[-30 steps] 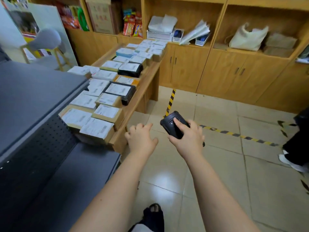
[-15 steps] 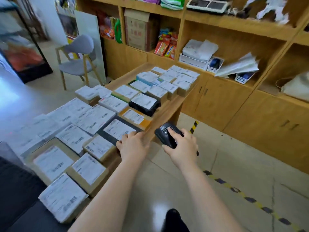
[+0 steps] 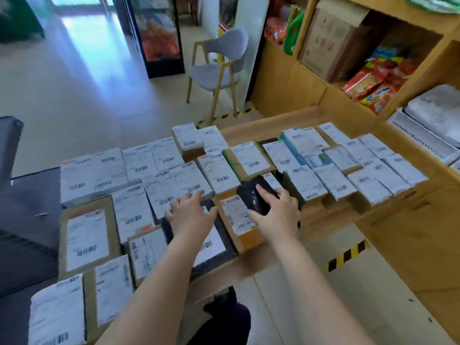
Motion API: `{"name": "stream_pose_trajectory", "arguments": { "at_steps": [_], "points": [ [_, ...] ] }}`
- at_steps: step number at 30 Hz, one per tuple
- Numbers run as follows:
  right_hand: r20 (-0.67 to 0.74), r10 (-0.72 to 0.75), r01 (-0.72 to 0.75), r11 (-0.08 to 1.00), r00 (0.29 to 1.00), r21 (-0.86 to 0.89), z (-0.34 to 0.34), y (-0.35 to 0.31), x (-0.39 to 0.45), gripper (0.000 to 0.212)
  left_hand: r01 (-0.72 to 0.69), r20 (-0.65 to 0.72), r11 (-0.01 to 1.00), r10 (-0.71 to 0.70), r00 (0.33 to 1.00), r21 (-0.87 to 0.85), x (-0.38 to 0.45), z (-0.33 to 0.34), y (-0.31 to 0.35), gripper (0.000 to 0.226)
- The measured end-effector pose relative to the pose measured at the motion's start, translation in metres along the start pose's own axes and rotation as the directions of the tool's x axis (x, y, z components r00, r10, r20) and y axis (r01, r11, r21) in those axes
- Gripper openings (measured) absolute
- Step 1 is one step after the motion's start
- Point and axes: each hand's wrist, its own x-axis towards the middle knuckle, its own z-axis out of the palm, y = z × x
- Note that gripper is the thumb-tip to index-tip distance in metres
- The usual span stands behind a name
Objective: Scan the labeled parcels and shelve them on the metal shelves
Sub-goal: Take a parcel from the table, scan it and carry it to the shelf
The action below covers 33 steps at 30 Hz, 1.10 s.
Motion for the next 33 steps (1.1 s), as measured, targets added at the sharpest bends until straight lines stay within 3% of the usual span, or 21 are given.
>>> {"name": "stream_pose_trajectory", "arguments": {
  "at_steps": [11,17,24,30,33],
  "points": [
    [0.062,-0.129,0.130,0.991,0.990,-0.022,0.031,-0.035,0.178,0.064,0.155,0.129,0.987,-0.150,0.980,-0.036,0.168,0.009,0.047,0.065],
    [0.110,-0.124,0.125,0.992,0.986,-0.007,0.046,-0.032,0.264,0.063,0.119,0.162,0.992,-0.122,0.979,0.030,0.247,0.036,0.094,0.059],
    [0.174,-0.237,0.234,0.972,0.956,0.038,0.049,-0.016,0.358,0.064,0.156,0.138,0.985,-0.165,0.977,0.073,0.320,0.073,0.145,0.047],
    [0.202,-0.304,0.295,0.953,0.931,0.076,0.051,0.003,0.421,0.062,0.346,0.174,0.925,-0.371,0.912,0.156,0.377,0.098,0.167,0.061],
    [0.212,-0.316,0.305,0.949,0.925,0.080,0.048,0.012,0.442,0.063,0.359,0.188,0.917,-0.389,0.902,0.176,0.389,0.111,0.181,0.074]
  ]
}}
